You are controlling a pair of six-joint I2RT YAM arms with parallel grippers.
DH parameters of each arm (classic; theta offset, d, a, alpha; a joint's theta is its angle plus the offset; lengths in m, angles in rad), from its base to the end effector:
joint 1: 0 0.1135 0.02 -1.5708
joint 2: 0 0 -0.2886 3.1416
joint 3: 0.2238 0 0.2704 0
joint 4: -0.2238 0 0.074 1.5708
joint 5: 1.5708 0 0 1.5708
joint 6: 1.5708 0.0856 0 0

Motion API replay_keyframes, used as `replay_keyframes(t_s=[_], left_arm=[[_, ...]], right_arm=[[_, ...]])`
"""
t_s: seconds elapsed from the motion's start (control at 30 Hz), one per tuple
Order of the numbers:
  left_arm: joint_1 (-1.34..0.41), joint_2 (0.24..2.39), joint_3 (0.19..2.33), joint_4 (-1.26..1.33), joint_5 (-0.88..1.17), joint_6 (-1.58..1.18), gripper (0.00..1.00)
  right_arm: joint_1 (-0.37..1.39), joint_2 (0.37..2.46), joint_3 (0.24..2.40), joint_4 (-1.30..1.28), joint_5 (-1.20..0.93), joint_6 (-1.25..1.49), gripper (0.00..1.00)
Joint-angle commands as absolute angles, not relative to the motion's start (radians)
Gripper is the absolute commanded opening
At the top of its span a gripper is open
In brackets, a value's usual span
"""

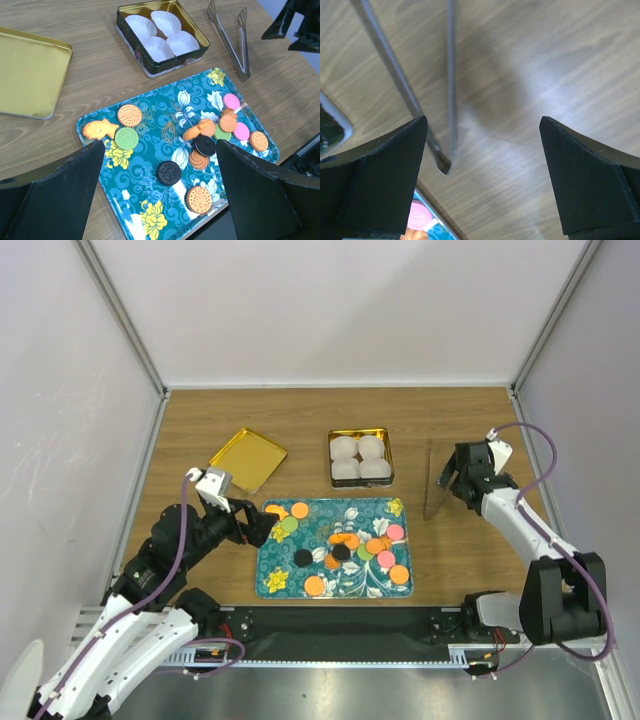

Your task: Pack the cookies

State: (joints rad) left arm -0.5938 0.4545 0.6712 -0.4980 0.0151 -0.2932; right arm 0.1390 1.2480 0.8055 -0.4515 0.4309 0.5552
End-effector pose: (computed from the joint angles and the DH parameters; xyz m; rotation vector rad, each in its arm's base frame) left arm 0.1307 -0.0898 0.3112 0.2951 1.8766 -0.6259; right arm 0.2896 0.0044 0.2102 0.6655 2.2717 -0.2032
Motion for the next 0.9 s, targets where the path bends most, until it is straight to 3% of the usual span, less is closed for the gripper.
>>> replay_keyframes(t_s=[0.0,0.4,0.87], left_arm=[[-0.601,0.465,0.698,-0.483,0.044,-0.267,1.00],[-0.601,0.468,0.696,-0.486,0.046,-0.264,1.00],[-0.601,0.486,0.696,-0.485,0.049,-0.262,1.00]], right_arm=[[0.140,1.290,0.887,-0.376,0.393,0.532,1.00],[0.222,1.508,0.992,-0.356,0.425,0.534,1.00],[0.199,1.756,1.075,-0.318,0.347,0.463,0.99]])
